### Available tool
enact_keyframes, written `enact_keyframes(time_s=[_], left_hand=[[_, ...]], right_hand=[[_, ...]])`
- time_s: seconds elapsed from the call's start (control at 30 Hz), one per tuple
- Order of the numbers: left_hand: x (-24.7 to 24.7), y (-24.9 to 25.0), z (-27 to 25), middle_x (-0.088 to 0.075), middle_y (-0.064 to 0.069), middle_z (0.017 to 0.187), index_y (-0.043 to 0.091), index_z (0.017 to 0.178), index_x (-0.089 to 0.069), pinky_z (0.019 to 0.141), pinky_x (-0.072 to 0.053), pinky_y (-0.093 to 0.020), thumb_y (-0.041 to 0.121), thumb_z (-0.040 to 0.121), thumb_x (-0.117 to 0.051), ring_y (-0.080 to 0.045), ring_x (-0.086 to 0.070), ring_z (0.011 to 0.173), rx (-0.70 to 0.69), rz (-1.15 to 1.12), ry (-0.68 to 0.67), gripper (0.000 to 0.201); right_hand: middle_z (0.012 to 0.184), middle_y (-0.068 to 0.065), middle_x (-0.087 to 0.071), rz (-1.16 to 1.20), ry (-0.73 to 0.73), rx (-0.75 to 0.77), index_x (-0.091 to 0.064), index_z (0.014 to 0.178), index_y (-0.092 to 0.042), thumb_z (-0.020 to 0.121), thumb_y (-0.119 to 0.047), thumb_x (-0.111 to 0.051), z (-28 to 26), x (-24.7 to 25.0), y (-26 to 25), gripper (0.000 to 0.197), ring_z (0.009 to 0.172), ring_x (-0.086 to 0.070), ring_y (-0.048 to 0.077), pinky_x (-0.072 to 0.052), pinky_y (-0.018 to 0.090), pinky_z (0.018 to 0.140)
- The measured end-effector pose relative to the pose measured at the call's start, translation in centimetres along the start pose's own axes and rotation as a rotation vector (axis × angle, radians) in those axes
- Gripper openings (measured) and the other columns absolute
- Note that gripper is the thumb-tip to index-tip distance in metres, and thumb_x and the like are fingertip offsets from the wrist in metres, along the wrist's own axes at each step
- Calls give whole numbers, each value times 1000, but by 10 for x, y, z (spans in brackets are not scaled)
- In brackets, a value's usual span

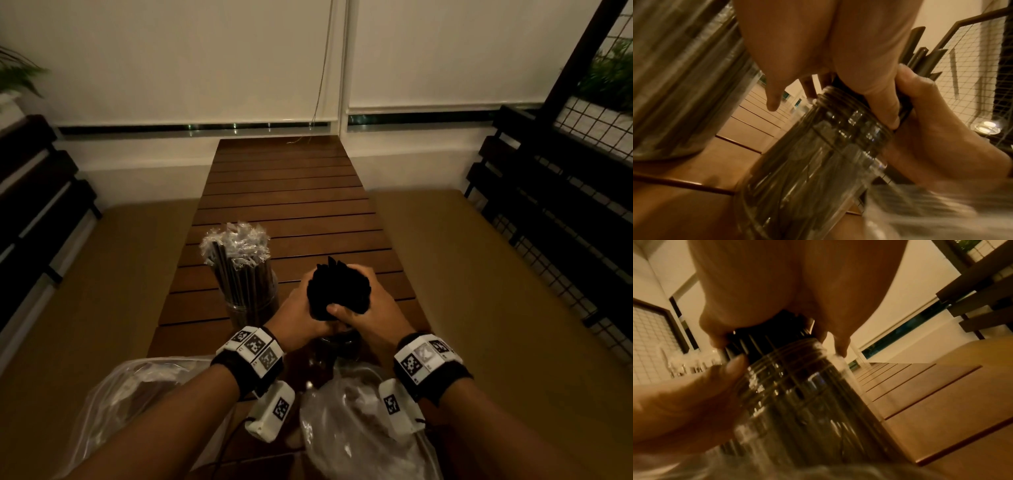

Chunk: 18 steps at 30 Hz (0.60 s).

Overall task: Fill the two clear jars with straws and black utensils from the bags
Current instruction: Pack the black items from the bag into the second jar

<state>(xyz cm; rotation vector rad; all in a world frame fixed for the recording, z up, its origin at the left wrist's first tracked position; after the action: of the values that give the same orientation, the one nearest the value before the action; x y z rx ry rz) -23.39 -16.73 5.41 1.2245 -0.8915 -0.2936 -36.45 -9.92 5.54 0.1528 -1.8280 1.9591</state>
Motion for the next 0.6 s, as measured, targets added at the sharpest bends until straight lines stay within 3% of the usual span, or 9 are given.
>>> enact_keyframes(time_s=[0.07, 0.13, 0.2, 0.33, 0.4, 0.5, 0.6], left_hand=[[1, -1, 2, -46, 22, 124, 32, 132, -28, 94, -49, -23, 46, 59, -85, 0, -53, 118, 27, 9, -37, 93], [2, -6, 2, -50, 17, 125, 37, 133, -22, 95, -51, -29, 51, 58, -80, -7, -56, 118, 48, -21, -44, 96], [2, -8, 1, -49, 14, 132, 38, 142, -15, 99, -50, -29, 45, 64, -79, -3, -53, 122, 40, -70, -40, 101], [2, -9, 4, -35, 29, 133, 39, 150, 9, 93, -50, -20, 15, 84, -70, 19, -49, 113, 32, -191, -61, 106], [3, -14, 5, -40, 26, 129, 40, 149, 12, 91, -53, -24, 9, 85, -67, 15, -56, 107, 46, -191, -25, 106], [0, -20, 2, -44, 22, 131, 39, 150, 7, 94, -53, -27, 20, 77, -75, 9, -56, 114, 52, -167, -3, 112], [-6, -29, 2, -43, 13, 140, 31, 149, -15, 103, -48, -32, 30, 62, -87, -3, -46, 129, 37, -102, -14, 113]], right_hand=[[123, -20, -61, -44, -18, -8, -44, 131, -44, 71, -50, -85, 3, 6, -5, 72, 114, -58, -3, -51, 18, 86], [123, -23, -57, -89, -29, 0, -45, 133, -42, 70, -44, -87, 8, 10, -11, 76, 113, -55, -6, -46, 10, 82], [123, -22, -56, -101, -4, 33, -50, 129, -39, 70, -41, -87, 15, 14, -19, 70, 113, -54, -5, -45, 13, 88], [112, -14, -60, -99, 88, 115, -65, 110, -31, 84, -36, -78, 25, 17, -38, 30, 103, -57, -4, -42, 8, 83], [113, -14, -62, -106, 100, 145, -65, 111, -29, 90, -33, -71, 24, 14, -41, 22, 105, -57, -5, -42, 9, 84], [117, -19, -62, -74, 93, 172, -62, 119, -28, 94, -33, -61, 15, 6, -38, 25, 109, -57, -7, -46, 11, 86], [114, -26, -61, -68, 77, 187, -61, 120, -31, 92, -35, -56, 11, 3, -34, 29, 106, -57, -12, -45, 5, 82]])
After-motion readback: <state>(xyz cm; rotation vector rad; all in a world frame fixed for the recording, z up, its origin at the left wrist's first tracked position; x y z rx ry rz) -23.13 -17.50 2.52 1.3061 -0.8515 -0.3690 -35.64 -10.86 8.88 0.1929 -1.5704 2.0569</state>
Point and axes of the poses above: each hand's wrist, its own z-axis towards the middle knuckle, its own x-axis out of the back of the hand, y = z × x, the point moved 6 cm from there along z, towards the middle knuckle
